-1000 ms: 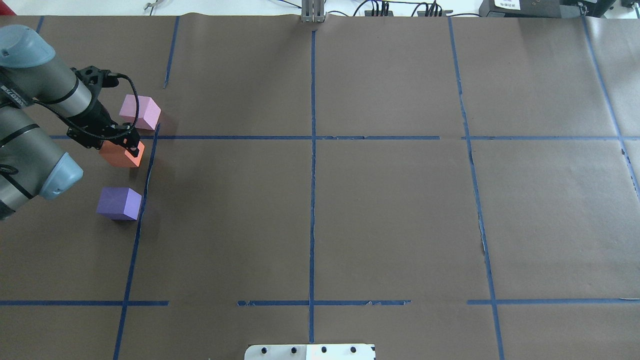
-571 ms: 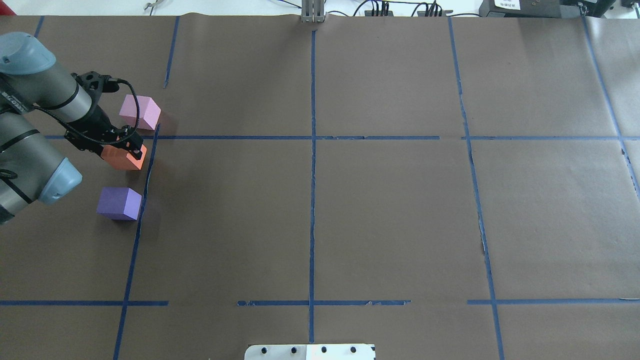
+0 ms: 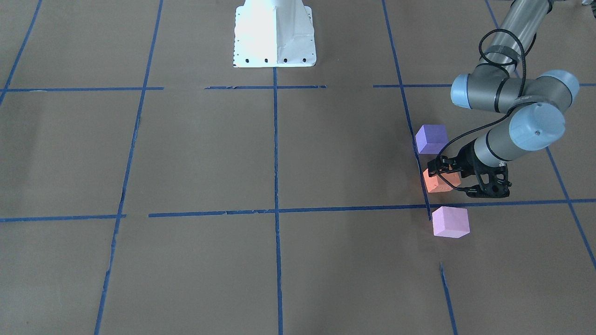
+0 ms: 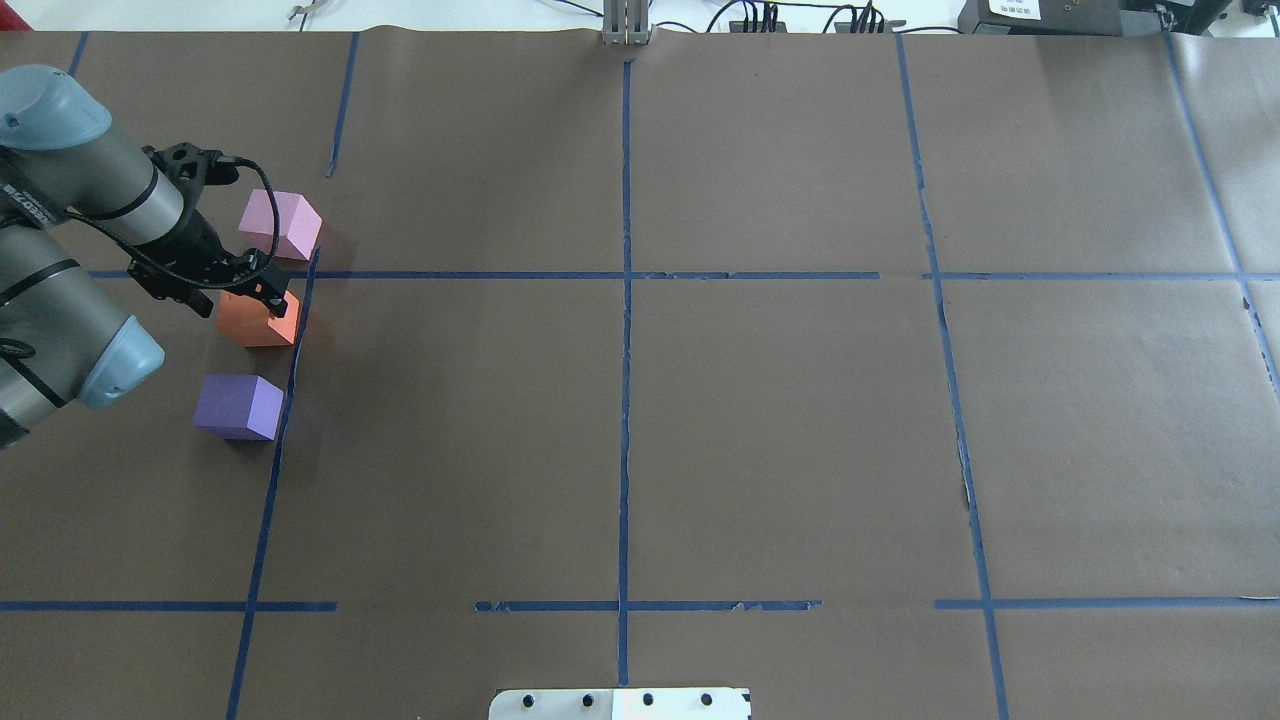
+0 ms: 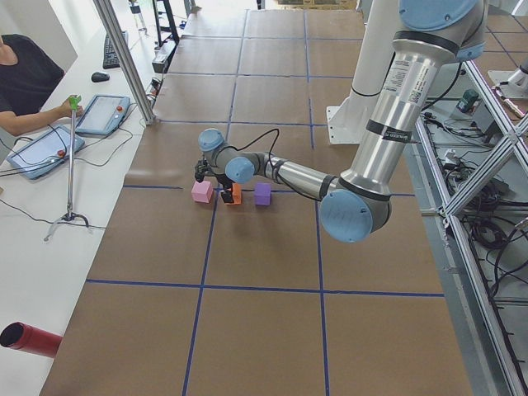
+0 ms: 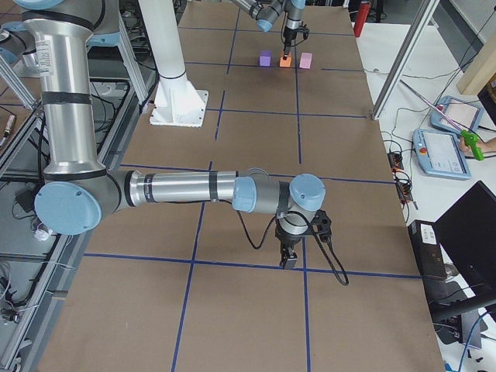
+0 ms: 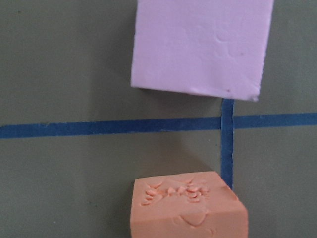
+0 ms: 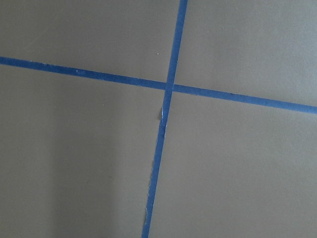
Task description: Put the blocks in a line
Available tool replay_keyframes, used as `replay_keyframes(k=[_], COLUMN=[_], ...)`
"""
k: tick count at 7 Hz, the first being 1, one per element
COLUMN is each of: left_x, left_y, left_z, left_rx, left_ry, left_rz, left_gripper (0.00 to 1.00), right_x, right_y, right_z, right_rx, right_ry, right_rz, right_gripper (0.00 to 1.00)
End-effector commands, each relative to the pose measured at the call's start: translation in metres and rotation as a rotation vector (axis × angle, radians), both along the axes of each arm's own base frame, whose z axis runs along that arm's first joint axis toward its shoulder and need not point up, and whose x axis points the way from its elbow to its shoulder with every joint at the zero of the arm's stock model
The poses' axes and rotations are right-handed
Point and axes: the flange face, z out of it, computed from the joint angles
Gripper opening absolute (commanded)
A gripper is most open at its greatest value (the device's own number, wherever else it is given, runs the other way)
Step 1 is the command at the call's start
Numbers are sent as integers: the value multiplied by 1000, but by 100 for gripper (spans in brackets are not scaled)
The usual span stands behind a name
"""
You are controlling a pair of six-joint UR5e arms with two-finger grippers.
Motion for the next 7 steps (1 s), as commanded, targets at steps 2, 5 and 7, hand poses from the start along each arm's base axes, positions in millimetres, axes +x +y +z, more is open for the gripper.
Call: replay_keyframes(k=[2, 5, 7], left_x=[-45, -166, -286], left_y=[-14, -39, -25], left_z=[-37, -62, 14], left_rx=[46, 206, 320], left_ry=[45, -27, -74], left_rz=[-57, -6, 42], left_gripper=[100, 100, 100], right_x=[0, 0, 0], right_y=[0, 0, 0], right_z=[1, 1, 1], right_rx=[-2, -2, -2], right_ry=[0, 0, 0], right_rz=[0, 0, 0], right_gripper=[100, 100, 100])
